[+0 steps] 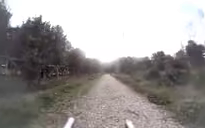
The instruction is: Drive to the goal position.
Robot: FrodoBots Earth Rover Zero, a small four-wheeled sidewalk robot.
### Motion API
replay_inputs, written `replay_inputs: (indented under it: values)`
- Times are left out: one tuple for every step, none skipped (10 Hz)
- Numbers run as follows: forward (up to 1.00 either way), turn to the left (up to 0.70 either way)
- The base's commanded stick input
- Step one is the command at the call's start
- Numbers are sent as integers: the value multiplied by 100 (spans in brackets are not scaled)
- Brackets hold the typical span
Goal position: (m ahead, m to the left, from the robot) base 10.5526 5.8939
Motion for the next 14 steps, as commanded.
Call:
replay_inputs:
  values:
    - [70,0]
    - [70,0]
    - [70,0]
    - [70,0]
    - [70,0]
    - [70,0]
    - [70,0]
    - [70,0]
    - [70,0]
    - [70,0]
    - [70,0]
    - [70,0]
    - [70,0]
    - [70,0]
